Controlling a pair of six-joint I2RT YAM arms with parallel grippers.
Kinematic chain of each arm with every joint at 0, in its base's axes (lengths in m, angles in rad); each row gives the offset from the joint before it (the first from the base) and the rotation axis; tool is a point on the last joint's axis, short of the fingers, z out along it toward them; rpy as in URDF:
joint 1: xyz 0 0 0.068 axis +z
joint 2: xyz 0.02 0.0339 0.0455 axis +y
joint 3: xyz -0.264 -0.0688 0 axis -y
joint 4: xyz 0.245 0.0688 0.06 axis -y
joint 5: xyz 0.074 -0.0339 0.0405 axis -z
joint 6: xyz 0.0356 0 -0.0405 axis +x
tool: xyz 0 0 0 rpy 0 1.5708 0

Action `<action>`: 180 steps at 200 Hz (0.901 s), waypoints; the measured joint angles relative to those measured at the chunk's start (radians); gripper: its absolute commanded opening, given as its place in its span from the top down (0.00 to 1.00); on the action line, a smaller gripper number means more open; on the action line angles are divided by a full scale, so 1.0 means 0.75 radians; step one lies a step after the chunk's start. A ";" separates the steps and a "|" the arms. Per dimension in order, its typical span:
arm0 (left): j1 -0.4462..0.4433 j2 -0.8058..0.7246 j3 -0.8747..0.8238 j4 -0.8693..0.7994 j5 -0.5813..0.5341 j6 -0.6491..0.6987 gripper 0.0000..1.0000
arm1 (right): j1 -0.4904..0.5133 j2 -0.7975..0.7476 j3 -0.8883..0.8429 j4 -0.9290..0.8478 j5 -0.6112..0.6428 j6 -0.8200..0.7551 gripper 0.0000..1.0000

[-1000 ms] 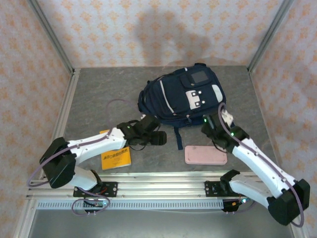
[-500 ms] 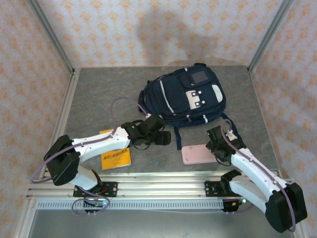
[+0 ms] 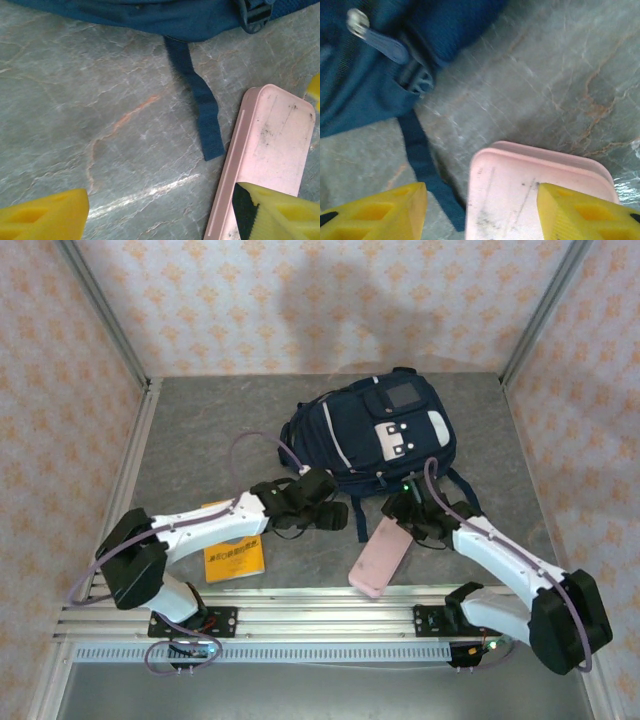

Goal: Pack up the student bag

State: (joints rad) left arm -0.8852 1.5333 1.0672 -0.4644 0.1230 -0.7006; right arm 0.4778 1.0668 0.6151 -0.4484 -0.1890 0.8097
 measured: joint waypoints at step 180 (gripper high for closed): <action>0.135 -0.094 0.015 -0.067 -0.025 0.035 0.22 | 0.471 0.169 -0.125 0.182 0.007 0.493 0.53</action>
State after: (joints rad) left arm -0.7841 1.4631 1.0782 -0.5148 0.1043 -0.6746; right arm 0.8310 1.1938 0.5213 -0.3119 -0.1837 1.1793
